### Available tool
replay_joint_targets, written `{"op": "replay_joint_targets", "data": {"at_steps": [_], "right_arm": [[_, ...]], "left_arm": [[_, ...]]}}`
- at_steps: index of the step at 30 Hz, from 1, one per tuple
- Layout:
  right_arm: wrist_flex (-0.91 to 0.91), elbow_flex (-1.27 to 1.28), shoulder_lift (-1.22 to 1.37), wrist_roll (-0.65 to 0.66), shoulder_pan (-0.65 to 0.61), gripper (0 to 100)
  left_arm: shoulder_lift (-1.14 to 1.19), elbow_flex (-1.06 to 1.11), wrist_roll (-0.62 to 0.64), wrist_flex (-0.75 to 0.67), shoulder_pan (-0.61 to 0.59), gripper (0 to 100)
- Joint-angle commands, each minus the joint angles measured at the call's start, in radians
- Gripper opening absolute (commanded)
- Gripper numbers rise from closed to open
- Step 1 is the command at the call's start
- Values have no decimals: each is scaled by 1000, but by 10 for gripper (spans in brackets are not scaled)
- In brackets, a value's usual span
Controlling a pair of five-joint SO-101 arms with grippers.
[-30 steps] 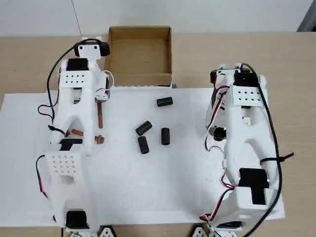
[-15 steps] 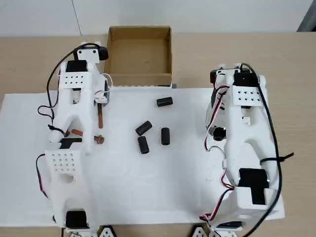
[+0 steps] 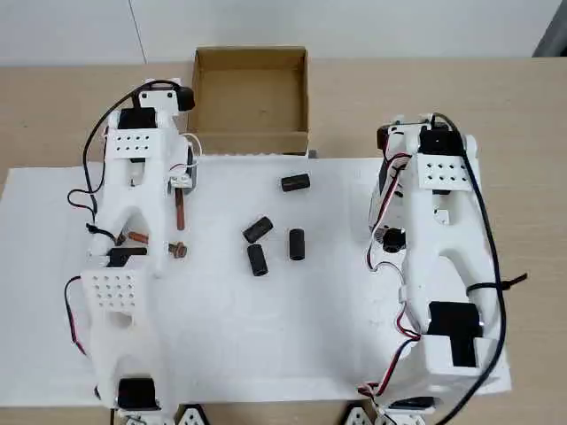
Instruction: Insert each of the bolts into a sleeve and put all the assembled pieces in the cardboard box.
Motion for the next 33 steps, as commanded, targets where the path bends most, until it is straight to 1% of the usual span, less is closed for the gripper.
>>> {"op": "replay_joint_targets", "data": {"at_steps": [1,4,9,13,15,18,22,26,30,33], "right_arm": [[5,-5,-53,3,8,3],[5,-5,-53,3,8,3],[5,-5,-53,3,8,3],[7,-5,-54,3,8,3],[8,-6,-54,3,7,3],[12,-6,-56,3,7,3],[12,-6,-65,3,5,3],[12,-5,-153,3,-2,3],[13,8,-271,6,-18,4],[12,60,-374,6,-16,4]], "left_arm": [[-5,-36,5,2,-2,93],[29,-45,5,0,2,89],[94,-45,5,-21,-3,7],[100,-50,5,-21,2,5],[100,-85,5,-11,5,5],[100,-189,5,44,6,5],[100,-363,5,167,28,5],[83,-390,8,166,69,5],[-9,-372,14,164,109,5],[-92,-363,60,164,150,5]]}}
